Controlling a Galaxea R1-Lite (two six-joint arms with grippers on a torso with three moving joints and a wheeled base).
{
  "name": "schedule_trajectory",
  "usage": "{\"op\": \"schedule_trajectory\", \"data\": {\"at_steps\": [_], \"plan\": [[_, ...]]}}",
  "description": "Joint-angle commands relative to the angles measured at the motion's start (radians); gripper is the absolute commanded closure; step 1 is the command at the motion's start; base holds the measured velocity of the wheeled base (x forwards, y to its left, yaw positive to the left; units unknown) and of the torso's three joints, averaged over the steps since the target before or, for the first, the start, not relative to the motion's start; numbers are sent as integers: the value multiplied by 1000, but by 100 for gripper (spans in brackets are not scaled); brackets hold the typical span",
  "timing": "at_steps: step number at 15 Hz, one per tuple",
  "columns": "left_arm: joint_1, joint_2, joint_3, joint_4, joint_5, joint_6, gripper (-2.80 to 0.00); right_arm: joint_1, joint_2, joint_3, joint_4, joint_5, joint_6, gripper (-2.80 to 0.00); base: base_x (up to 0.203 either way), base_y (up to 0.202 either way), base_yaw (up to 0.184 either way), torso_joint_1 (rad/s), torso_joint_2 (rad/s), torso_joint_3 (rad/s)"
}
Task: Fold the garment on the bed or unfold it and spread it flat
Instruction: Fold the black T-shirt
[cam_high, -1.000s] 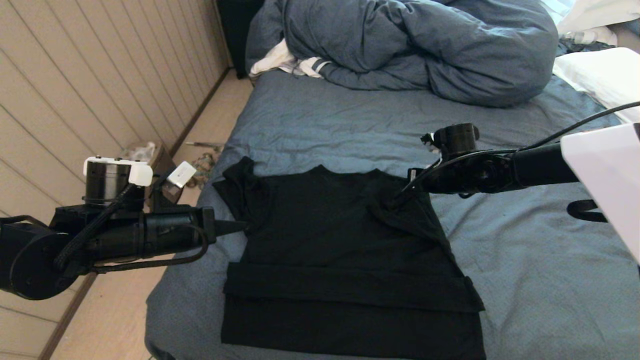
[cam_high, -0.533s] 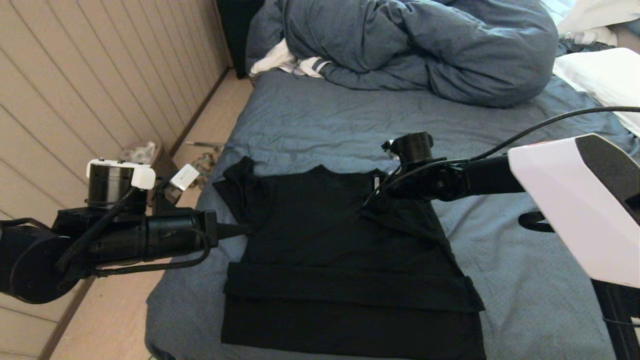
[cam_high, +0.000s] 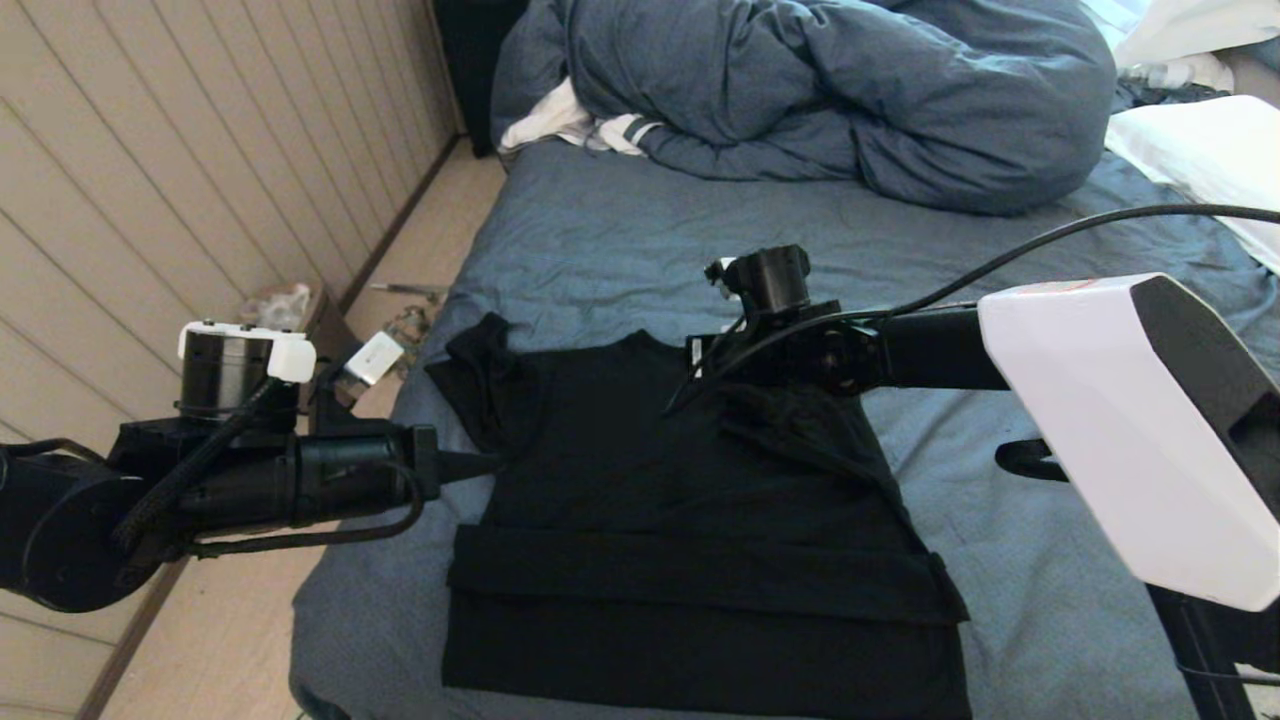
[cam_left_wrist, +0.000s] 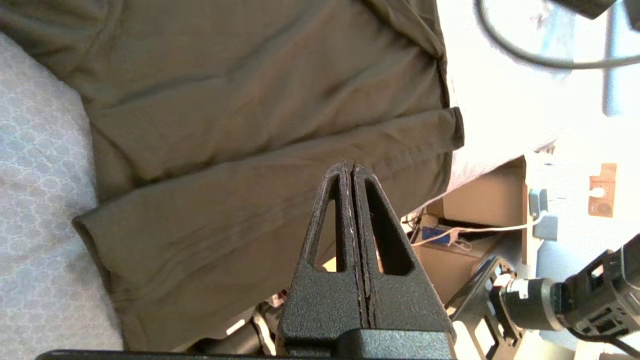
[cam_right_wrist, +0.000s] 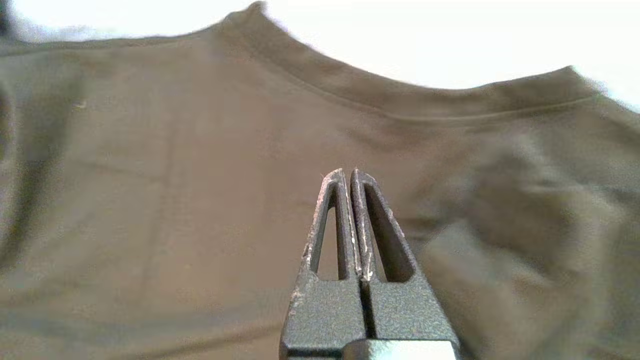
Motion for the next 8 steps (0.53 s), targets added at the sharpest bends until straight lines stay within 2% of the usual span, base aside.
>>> {"op": "schedule_trajectory", "data": {"at_steps": [1, 4, 5, 6, 8], "plan": [[-3, 1, 1, -3, -4, -2, 0, 2, -26, -1, 39, -7, 1, 0, 0, 0, 0, 0, 0, 0], [-10, 2, 2, -3, -4, -3, 0, -2, -114, 111, 175, -8, -21, 0, 0, 0, 0, 0, 0, 0], [-14, 2, 2, -3, -4, -3, 0, -3, -127, 158, 178, -10, -34, -157, 0, 0, 0, 0, 0, 0], [-15, 3, 5, -3, -4, -3, 0, -3, -135, 191, 176, -11, -47, -280, 0, 0, 0, 0, 0, 0], [-18, 6, 7, -3, -3, -3, 0, -4, -125, 202, 175, -11, -60, -280, 0, 0, 0, 0, 0, 0]]}}
